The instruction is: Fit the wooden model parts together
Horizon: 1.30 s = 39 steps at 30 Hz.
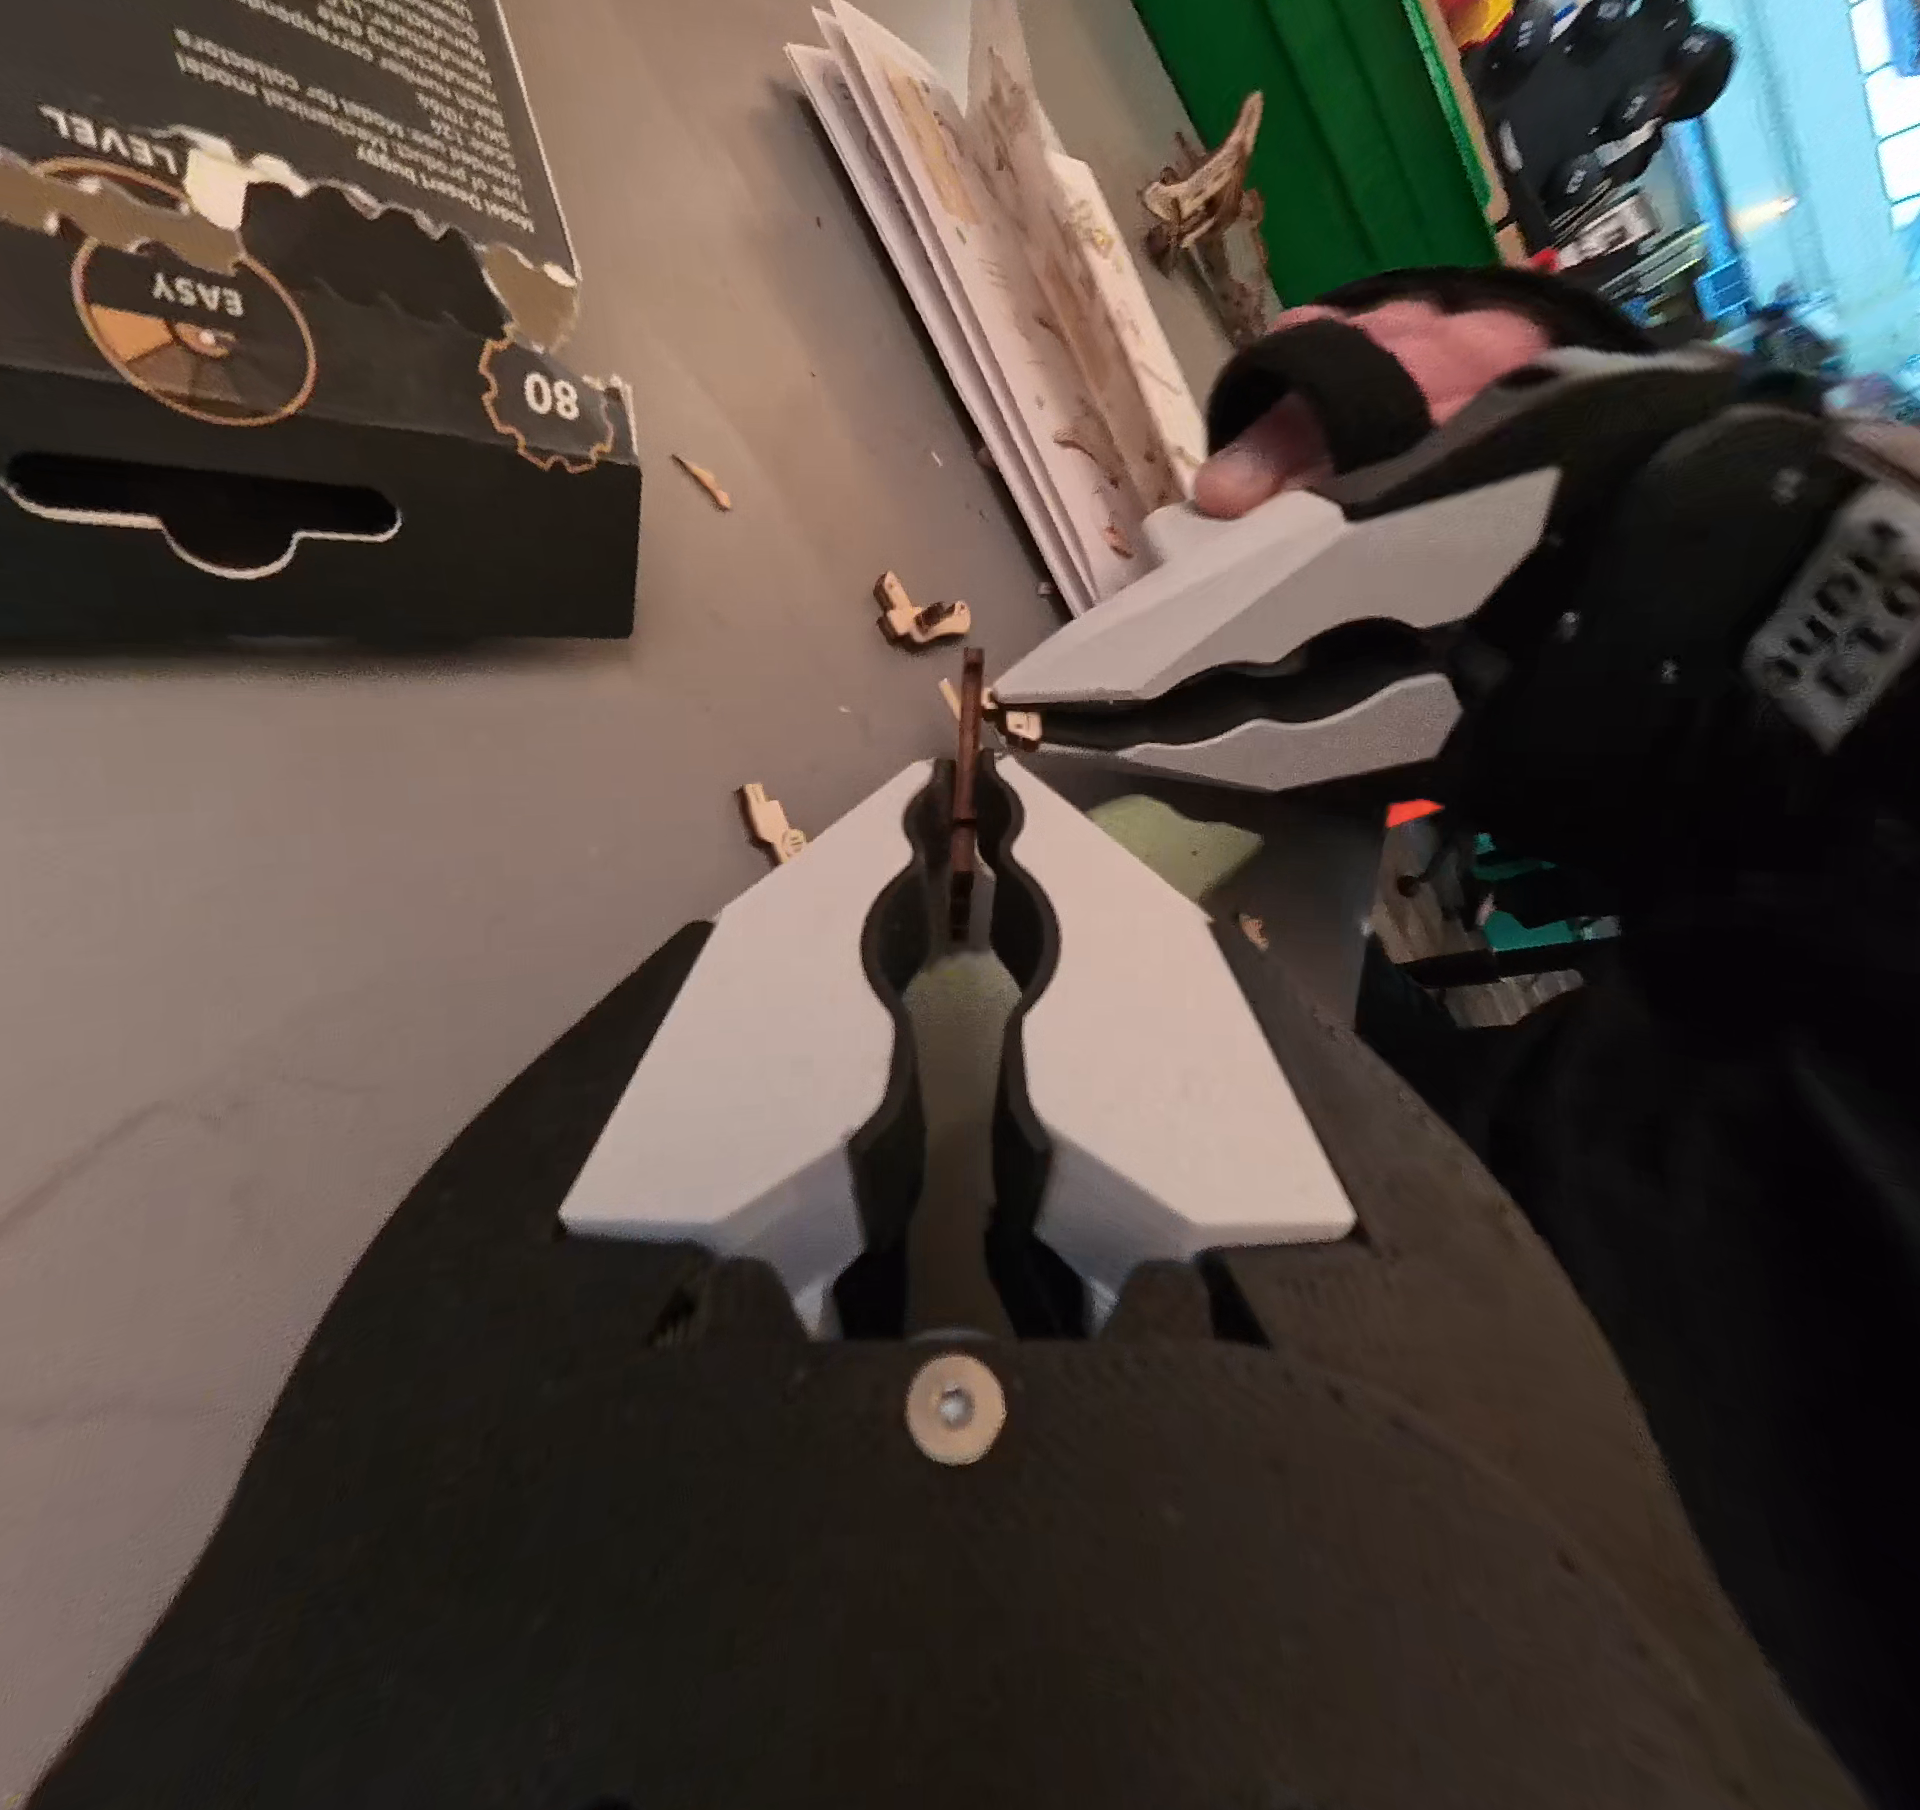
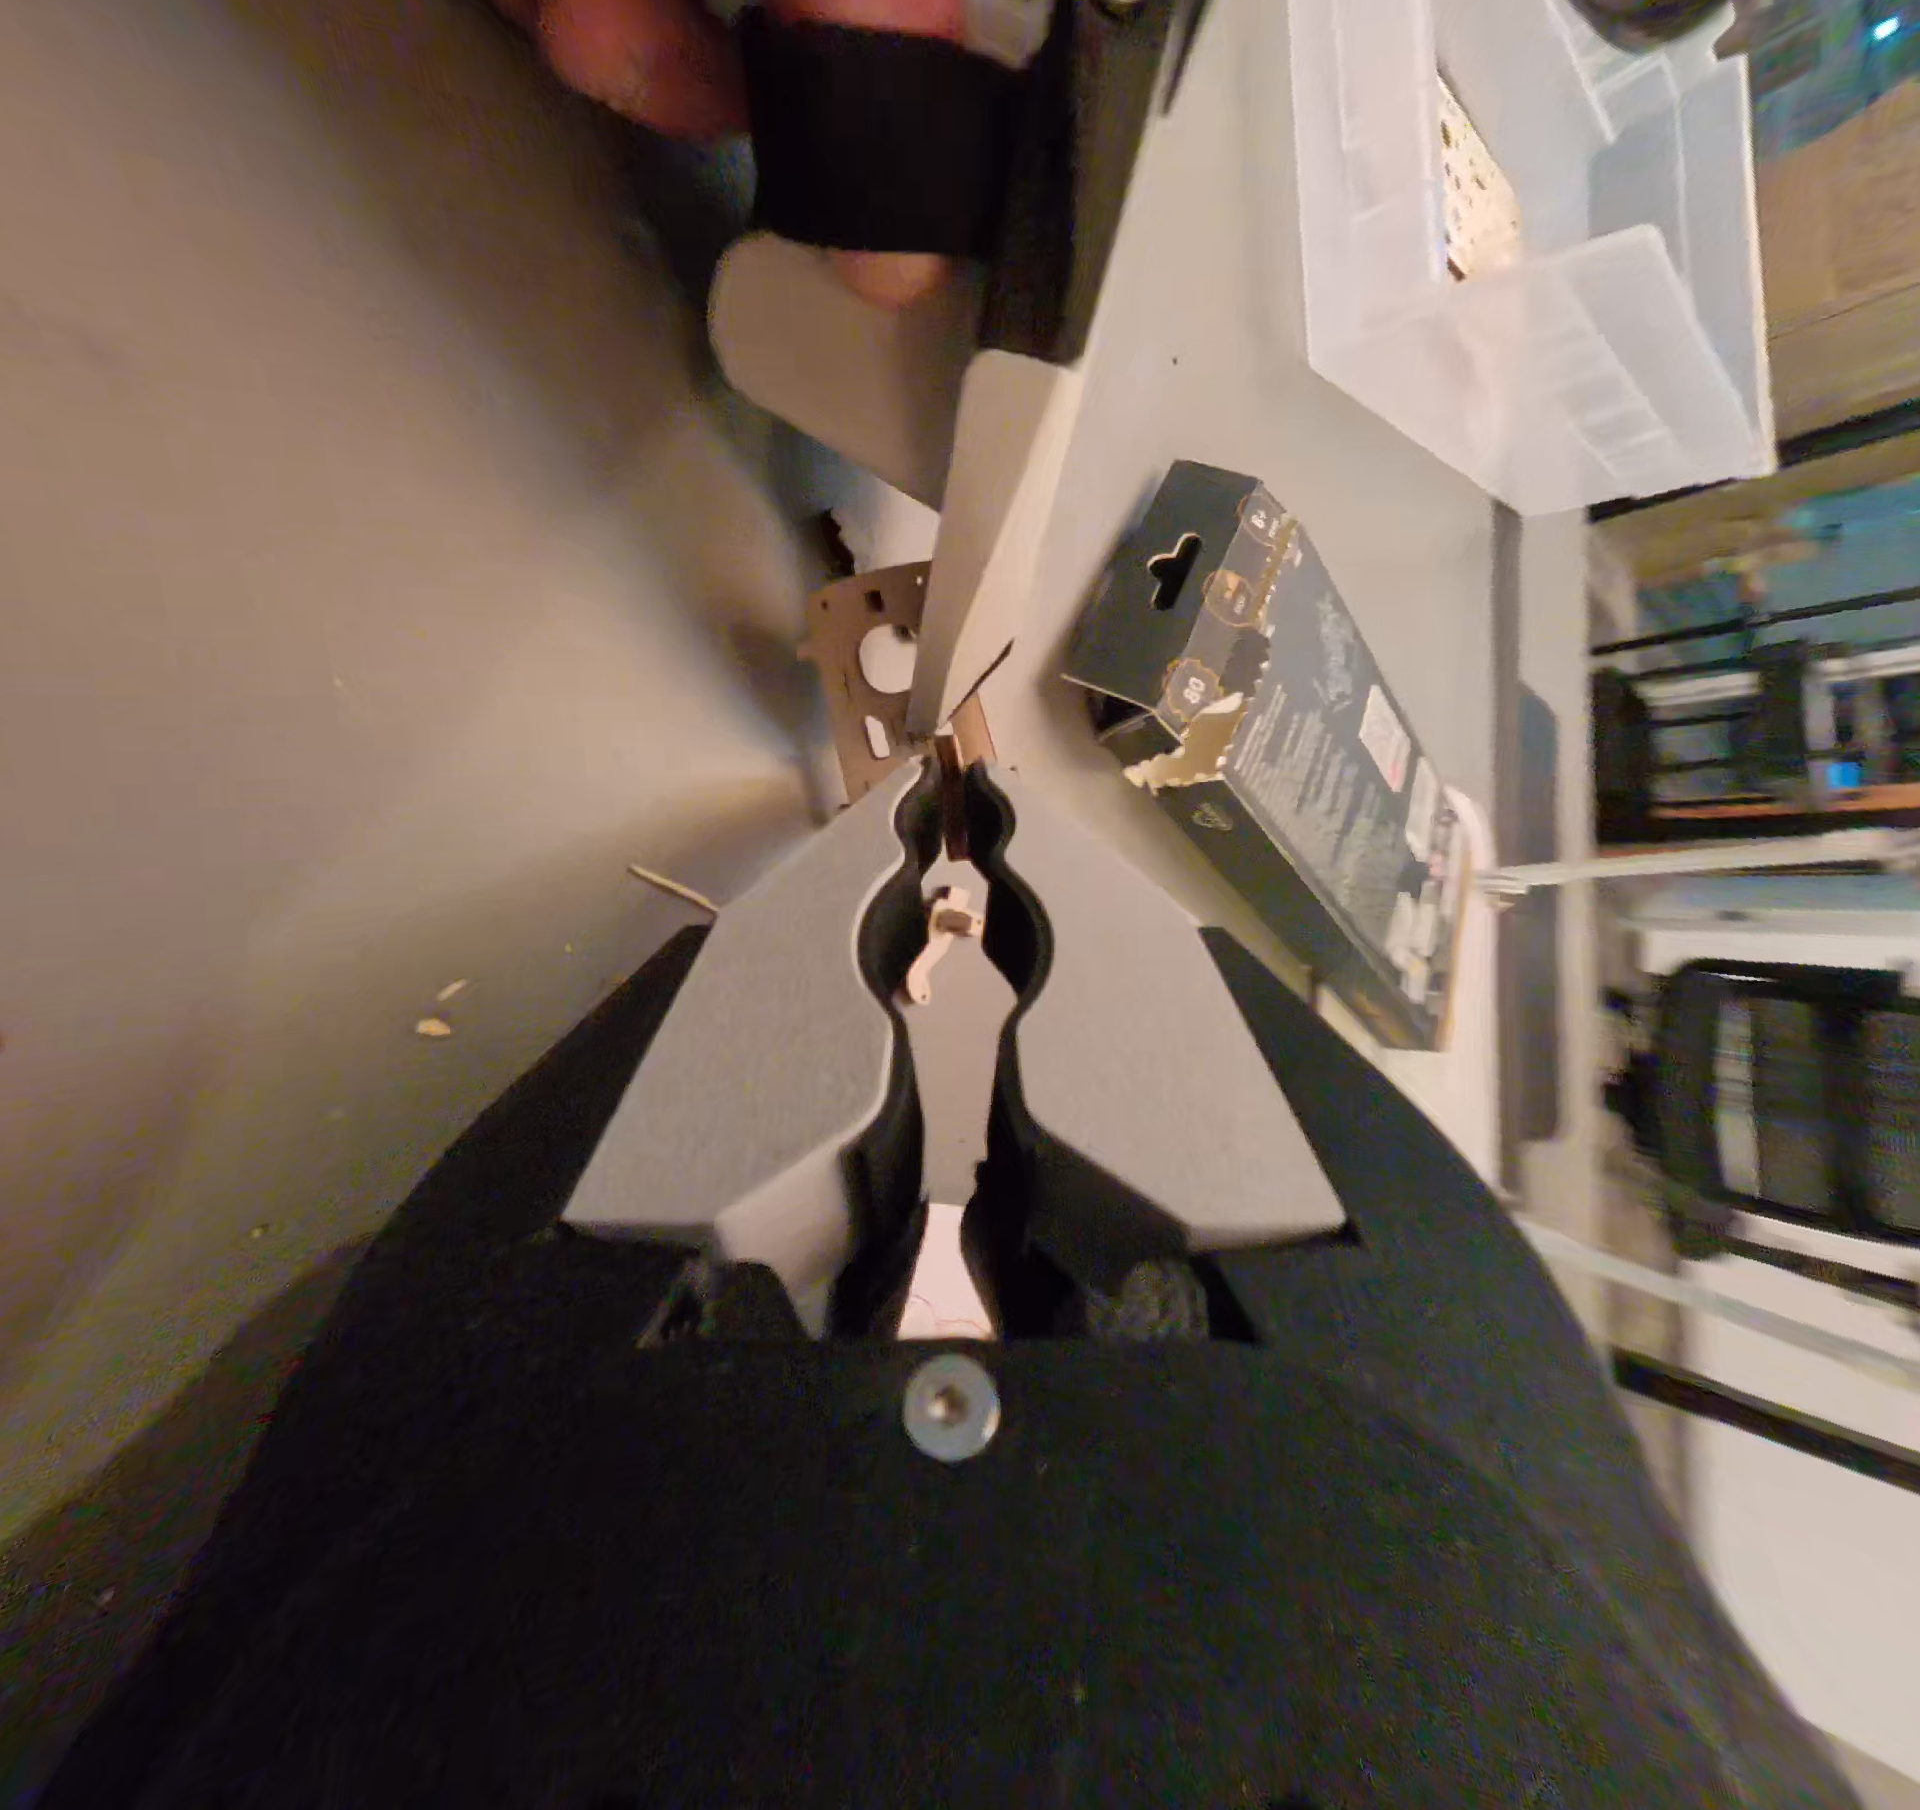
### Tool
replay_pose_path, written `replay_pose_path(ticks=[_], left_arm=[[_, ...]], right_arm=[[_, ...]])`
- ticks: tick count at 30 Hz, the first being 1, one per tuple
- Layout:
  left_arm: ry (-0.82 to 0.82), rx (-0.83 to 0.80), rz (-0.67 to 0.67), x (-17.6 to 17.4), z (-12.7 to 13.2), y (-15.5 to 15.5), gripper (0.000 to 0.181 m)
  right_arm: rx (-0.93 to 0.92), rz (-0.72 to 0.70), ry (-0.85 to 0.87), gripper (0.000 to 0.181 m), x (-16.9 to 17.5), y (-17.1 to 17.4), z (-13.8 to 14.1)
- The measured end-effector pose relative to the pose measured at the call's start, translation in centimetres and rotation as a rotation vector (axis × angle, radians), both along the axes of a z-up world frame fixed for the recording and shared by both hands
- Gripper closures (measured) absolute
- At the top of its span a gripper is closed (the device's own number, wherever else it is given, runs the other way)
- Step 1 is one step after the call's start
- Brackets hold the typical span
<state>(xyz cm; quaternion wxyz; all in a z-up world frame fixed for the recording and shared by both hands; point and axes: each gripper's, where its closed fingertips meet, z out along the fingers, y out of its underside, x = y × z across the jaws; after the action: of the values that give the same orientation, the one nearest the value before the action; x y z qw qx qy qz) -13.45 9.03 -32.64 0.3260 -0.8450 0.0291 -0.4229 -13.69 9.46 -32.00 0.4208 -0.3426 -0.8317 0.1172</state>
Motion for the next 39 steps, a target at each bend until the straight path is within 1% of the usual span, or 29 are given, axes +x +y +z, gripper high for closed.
replay_pose_path(ticks=[1, 2, 3, 5, 7, 8, 9, 12, 15, 19, 21, 26, 27, 29, 31, 32, 33, 34, 35, 36, 37, 39], left_arm=[[-0.034, 0.007, 0.006, 0.0, 0.4, 0.1, 0.179], [-0.040, 0.015, 0.007, 0.1, 0.5, 0.1, 0.179], [-0.021, 0.008, -0.013, 0.2, 0.3, 0.0, 0.179], [-0.062, 0.012, -0.035, 0.5, 0.7, -0.1, 0.180], [-0.072, 0.020, -0.032, 0.4, 1.0, 0.1, 0.174], [-0.088, 0.023, -0.048, 0.7, 1.2, -0.1, 0.180], [-0.077, 0.009, -0.053, 0.8, 0.9, -0.2, 0.180], [-0.058, 0.004, -0.057, 0.8, 0.7, -0.3, 0.180], [0.024, 0.019, -0.014, 0.6, 0.2, 0.0, 0.180], [0.024, 0.024, 0.031, 0.1, 0.1, 0.3, 0.179], [0.007, 0.019, 0.032, 0.2, 0.2, 0.2, 0.179], [-0.067, 0.030, 0.053, 0.4, 0.9, 0.2, 0.180], [-0.050, 0.019, 0.057, 0.3, 0.6, 0.3, 0.179], [-0.048, 0.008, 0.063, 0.3, 0.5, 0.4, 0.179], [-0.037, 0.005, 0.087, 0.0, 0.3, 0.6, 0.179], [-0.002, -0.021, 0.140, -0.7, -0.3, 0.8, 0.179], [0.036, -0.006, 0.210, -2.3, -0.4, 1.3, 0.180], [0.008, -0.004, 0.230, -3.2, -0.1, 1.4, 0.180], [0.014, 0.006, 0.215, -3.1, 0.0, 1.1, 0.179], [0.036, 0.013, 0.183, -2.3, -0.2, 0.6, 0.179], [0.038, 0.019, 0.159, -1.6, -0.1, 0.3, 0.179], [-0.004, -0.017, 0.111, -1.1, -0.2, 0.1, 0.180]], right_arm=[[-0.074, 0.002, 0.009, 0.181, 0.1, 0.0, 0.2], [-0.100, 0.004, 0.014, 0.181, 0.1, 0.0, 0.4], [-0.057, 0.013, 0.007, 0.181, 0.2, 0.0, 0.4], [0.045, 0.057, -0.002, 0.181, 0.2, -0.5, 0.2], [0.098, 0.089, -0.009, 0.181, 0.3, -0.9, 0.6], [0.127, 0.097, -0.009, 0.181, 0.3, -0.9, 0.7], [0.121, 0.100, -0.017, 0.181, 0.4, -0.9, 0.6], [0.133, 0.097, -0.029, 0.181, 0.5, -1.1, 0.3], [0.149, 0.066, -0.053, 0.181, 0.5, -0.7, 0.0], [0.194, 0.000, -0.059, 0.181, 0.2, -0.5, -0.2], [0.150, -0.004, -0.041, 0.181, 0.2, -0.5, -0.2], [-0.129, 0.006, -0.008, 0.181, 0.6, -0.5, 0.6], [-0.095, -0.002, -0.011, 0.181, 0.5, -0.5, 0.5], [0.114, -0.002, -0.050, 0.181, 0.5, -0.5, 0.2], [0.200, -0.022, -0.083, 0.181, 0.3, -0.4, 0.1], [0.211, -0.022, -0.084, 0.181, 0.3, -0.6, 0.3], [0.156, 0.017, -0.044, 0.181, 0.1, -2.2, 1.1], [0.089, 0.062, 0.002, 0.181, 0.0, -4.3, 2.2], [0.124, 0.046, 0.000, 0.181, 0.2, -4.1, 2.3], [0.100, 0.013, -0.003, 0.181, 0.6, -2.8, 1.8], [0.027, -0.026, -0.010, 0.181, 1.1, -1.4, 1.4], [-0.017, -0.052, 0.024, 0.181, 1.7, 0.2, 2.4]])
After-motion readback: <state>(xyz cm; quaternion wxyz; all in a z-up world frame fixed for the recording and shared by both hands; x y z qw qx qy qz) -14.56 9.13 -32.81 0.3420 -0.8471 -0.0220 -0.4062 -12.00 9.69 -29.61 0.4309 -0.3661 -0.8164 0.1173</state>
